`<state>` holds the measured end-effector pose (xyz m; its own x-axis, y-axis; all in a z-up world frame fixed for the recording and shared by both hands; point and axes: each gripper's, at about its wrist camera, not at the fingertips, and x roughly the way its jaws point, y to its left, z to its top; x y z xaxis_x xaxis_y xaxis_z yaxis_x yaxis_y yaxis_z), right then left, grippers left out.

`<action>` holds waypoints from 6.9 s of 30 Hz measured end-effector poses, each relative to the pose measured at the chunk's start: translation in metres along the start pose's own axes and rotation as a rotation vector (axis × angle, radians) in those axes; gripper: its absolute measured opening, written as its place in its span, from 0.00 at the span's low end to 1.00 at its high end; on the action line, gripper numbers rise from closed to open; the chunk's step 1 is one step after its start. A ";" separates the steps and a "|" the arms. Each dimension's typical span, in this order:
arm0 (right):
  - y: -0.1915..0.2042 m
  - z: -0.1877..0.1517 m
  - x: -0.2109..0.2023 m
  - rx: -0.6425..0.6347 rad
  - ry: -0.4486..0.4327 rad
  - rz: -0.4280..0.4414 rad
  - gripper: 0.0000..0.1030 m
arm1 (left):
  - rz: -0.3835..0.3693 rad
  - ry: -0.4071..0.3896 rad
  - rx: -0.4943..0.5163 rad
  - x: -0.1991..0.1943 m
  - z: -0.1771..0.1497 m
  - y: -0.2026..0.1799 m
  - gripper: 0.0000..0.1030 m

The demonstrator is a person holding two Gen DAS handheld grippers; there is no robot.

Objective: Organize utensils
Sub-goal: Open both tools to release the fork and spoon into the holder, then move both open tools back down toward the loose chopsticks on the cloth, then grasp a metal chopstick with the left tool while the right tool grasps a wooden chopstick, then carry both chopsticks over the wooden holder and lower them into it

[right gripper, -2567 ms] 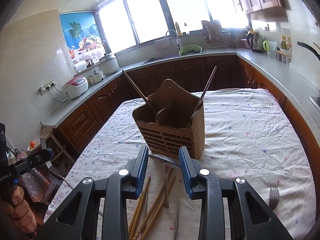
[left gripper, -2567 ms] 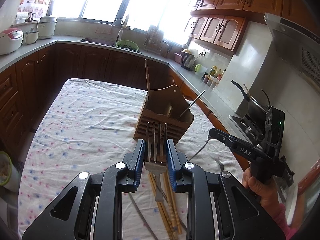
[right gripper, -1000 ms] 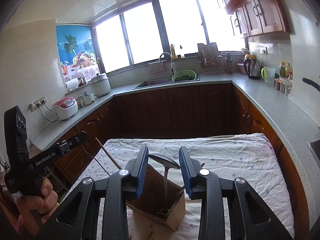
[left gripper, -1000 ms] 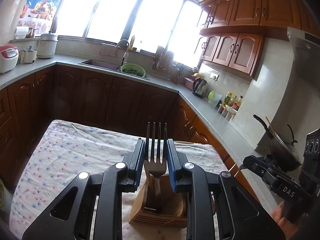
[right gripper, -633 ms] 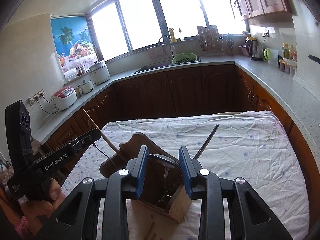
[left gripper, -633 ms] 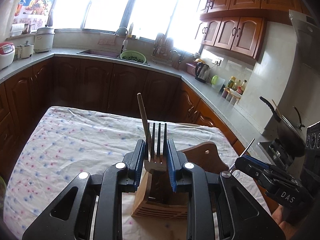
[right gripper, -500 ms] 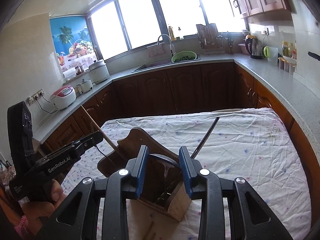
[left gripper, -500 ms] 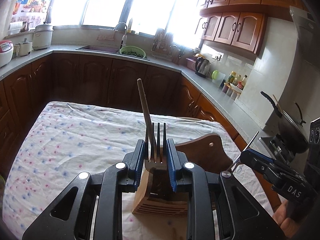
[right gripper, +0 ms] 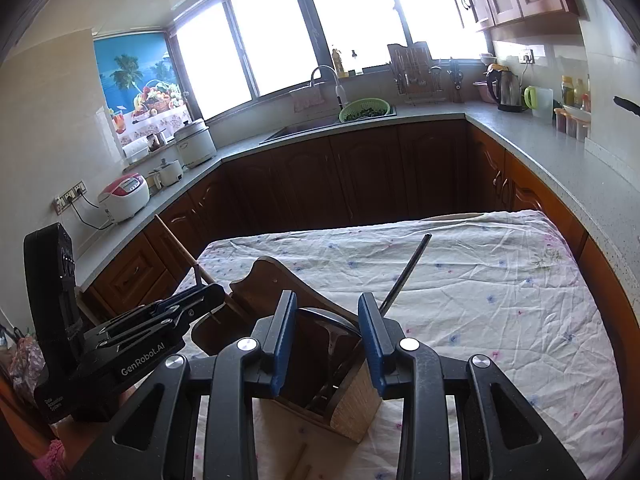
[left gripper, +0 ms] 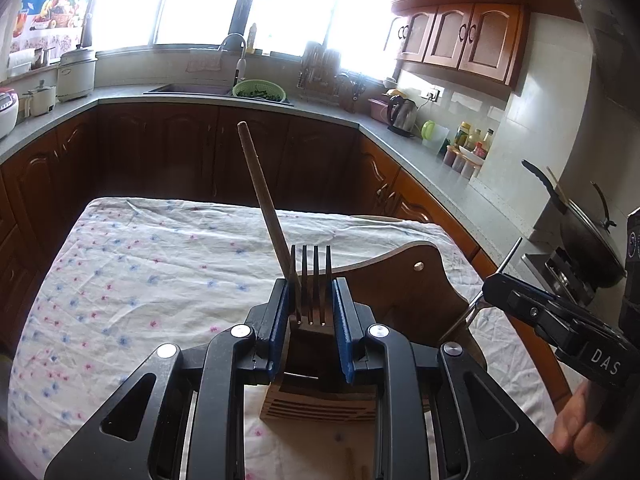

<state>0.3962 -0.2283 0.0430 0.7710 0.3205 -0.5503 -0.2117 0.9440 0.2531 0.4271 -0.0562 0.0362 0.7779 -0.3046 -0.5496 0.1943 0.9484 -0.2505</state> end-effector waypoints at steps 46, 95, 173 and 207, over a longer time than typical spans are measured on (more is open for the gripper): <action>0.013 -0.145 -0.120 0.095 0.000 -0.003 0.87 | 0.106 0.104 -0.147 -0.168 -0.145 0.057 0.83; 0.017 -0.156 0.016 0.064 0.303 0.020 0.26 | 0.108 0.468 -0.010 -0.063 -0.187 0.035 0.33; 0.062 -0.080 -0.158 -0.016 -0.132 0.085 0.04 | -0.060 -0.076 -0.059 -0.247 -0.091 0.017 0.03; 0.027 0.049 -0.102 0.002 -0.419 -0.021 0.04 | -0.018 -0.345 -0.065 -0.129 0.074 0.007 0.03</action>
<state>0.3415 -0.2391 0.1449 0.9528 0.2411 -0.1843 -0.1924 0.9496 0.2475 0.3720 -0.0042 0.1640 0.9331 -0.2626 -0.2455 0.1797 0.9322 -0.3143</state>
